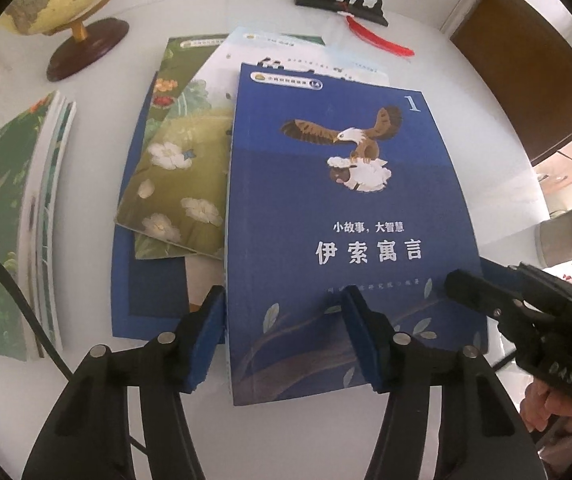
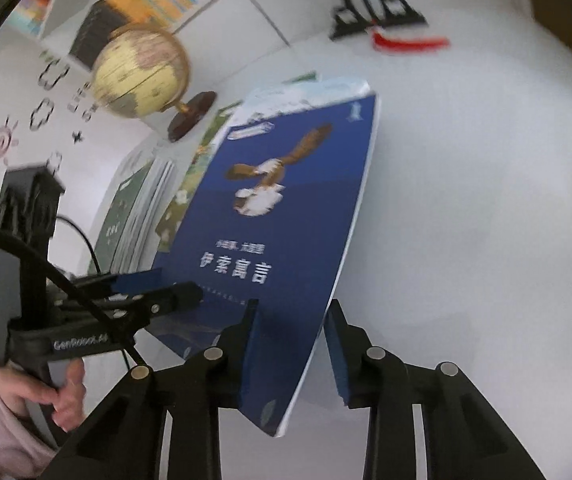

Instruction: Organize books

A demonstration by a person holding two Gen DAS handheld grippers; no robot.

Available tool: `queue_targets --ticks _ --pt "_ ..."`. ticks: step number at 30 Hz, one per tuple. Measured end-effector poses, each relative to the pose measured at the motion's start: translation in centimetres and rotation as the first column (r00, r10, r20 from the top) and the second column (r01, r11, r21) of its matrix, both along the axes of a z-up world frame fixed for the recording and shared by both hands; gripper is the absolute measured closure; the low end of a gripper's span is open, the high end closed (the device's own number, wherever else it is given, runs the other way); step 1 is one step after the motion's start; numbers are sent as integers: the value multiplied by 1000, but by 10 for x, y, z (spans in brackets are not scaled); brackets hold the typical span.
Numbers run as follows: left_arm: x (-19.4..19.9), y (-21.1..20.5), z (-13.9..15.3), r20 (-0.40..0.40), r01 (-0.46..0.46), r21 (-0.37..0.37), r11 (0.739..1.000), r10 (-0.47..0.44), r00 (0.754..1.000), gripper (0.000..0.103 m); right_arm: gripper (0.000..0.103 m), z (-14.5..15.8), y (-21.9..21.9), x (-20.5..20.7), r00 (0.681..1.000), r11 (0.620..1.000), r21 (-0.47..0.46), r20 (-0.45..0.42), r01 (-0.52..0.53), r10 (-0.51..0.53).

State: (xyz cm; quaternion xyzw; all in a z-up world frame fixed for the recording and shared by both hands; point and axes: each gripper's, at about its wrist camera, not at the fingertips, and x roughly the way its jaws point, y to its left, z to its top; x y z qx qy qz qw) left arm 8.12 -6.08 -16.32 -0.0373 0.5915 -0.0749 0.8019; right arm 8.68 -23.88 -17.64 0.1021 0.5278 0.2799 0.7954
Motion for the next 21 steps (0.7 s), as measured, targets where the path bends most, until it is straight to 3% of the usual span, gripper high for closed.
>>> queue_targets --ticks 5,10,13,17,19,21 --pt "-2 -7 10 39 23 12 1000 -24 999 47 71 17 3 -4 996 998 -11 61 -66 67" --pt "-8 -10 22 82 49 0 999 -49 995 49 71 35 15 -12 980 991 -79 156 -111 122" --pt "-13 -7 29 109 47 -52 998 -42 993 49 71 44 26 -18 959 977 -150 220 -149 180" --pt "-8 -12 30 110 55 -45 997 -50 993 49 71 53 34 -26 927 958 -223 287 -178 239" --pt "-7 -11 26 108 54 -51 997 -48 993 49 71 49 30 -23 936 959 -225 265 -173 231" --pt "-2 -12 17 85 55 -31 998 -53 995 49 71 39 22 -14 963 970 -185 188 -156 191"
